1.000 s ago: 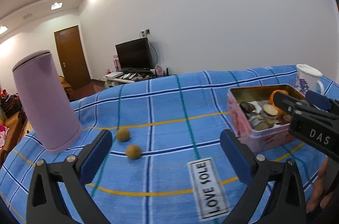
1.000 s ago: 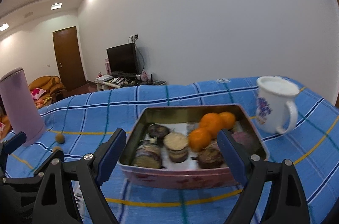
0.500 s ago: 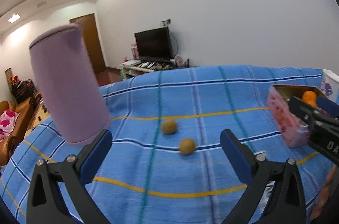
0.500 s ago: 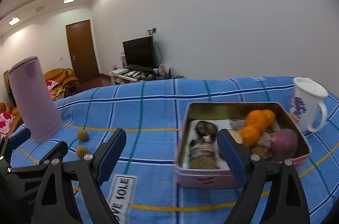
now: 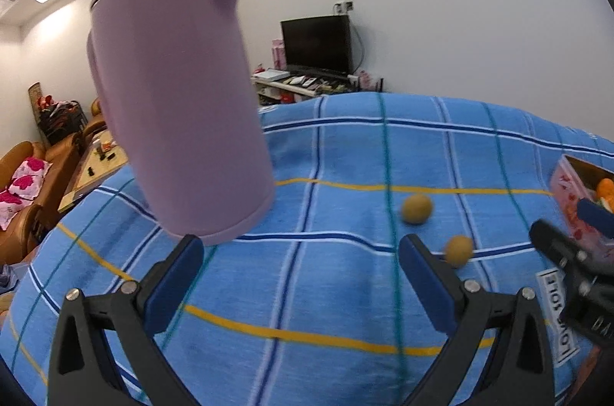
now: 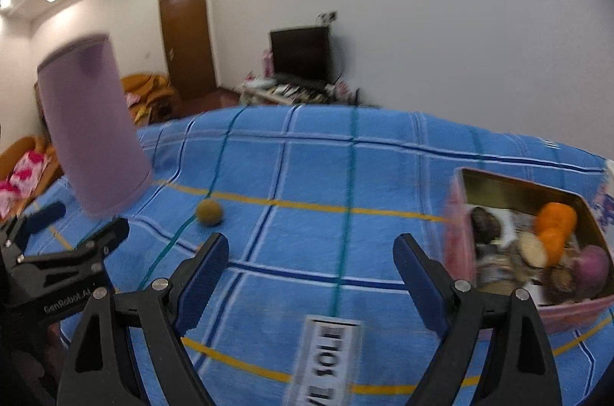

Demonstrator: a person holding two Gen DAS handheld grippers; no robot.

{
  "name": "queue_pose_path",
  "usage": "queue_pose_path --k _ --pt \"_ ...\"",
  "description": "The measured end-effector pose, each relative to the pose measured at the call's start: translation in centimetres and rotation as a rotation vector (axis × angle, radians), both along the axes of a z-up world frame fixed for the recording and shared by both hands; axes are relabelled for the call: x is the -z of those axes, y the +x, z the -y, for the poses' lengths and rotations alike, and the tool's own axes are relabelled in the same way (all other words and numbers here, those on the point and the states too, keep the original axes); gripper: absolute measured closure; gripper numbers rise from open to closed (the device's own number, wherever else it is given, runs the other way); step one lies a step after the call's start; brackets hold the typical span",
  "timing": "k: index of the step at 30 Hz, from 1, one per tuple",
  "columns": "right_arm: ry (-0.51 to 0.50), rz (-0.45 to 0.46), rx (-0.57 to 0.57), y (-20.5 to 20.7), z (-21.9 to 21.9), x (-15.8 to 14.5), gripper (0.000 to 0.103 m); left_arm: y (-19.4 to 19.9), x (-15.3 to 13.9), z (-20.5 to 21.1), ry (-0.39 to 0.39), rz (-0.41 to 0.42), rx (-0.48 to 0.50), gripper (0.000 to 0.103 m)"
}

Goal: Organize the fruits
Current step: 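Grasp one brown longan with the right gripper while the left gripper grasps the other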

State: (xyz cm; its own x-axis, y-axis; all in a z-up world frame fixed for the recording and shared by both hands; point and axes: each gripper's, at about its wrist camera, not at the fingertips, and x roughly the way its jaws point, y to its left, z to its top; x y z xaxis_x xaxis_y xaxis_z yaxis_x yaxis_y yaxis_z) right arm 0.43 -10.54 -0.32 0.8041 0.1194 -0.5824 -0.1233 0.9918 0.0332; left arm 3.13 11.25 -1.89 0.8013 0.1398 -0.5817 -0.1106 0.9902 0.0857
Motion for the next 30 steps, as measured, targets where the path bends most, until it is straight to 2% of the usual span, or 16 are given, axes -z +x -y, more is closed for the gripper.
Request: queue_pose_path --k 5,8,9,11,14,16,20,24,28,30 --pt "-0.048 -0.083 -0.105 1.9 -3.6 1.3 0.014 0.3 0.2 -1.8 -0.019 -0.021 -0.045 0.0" --pt "-0.08 -0.113 -0.147 3.1 -5.5 1.8 0.016 0.5 0.3 -1.9 0.023 -0.028 -0.078 0.001" --pt "-0.085 -0.124 -0.158 3.4 -5.9 1.9 0.021 0.5 0.3 -2.1 0.041 -0.028 -0.094 0.001" --pt "-0.092 -0.169 -0.168 4.4 -6.5 2.5 0.031 0.4 0.2 -2.6 0.013 -0.023 -0.082 0.001" --pt "-0.073 -0.249 -0.193 5.8 -7.1 3.7 0.041 0.5 0.2 -2.7 0.021 -0.022 -0.09 0.001" --pt "-0.077 -0.27 -0.206 6.0 -7.4 4.1 0.047 0.6 0.2 -2.5 0.034 -0.02 -0.087 0.001" --pt "-0.104 -0.261 -0.224 5.7 -8.1 4.2 0.057 0.8 0.3 -2.3 0.038 -0.028 -0.078 0.0" --pt "-0.117 -0.254 -0.235 5.4 -8.5 4.1 0.073 0.9 0.3 -2.4 0.017 -0.033 -0.069 0.0" --pt "-0.086 -0.253 -0.212 5.2 -7.7 3.9 0.073 1.0 0.4 -2.6 -0.023 -0.044 -0.047 0.0" --pt "-0.055 -0.221 -0.18 4.8 -6.7 3.3 0.073 1.0 0.5 -2.6 -0.035 -0.047 -0.04 0.0"
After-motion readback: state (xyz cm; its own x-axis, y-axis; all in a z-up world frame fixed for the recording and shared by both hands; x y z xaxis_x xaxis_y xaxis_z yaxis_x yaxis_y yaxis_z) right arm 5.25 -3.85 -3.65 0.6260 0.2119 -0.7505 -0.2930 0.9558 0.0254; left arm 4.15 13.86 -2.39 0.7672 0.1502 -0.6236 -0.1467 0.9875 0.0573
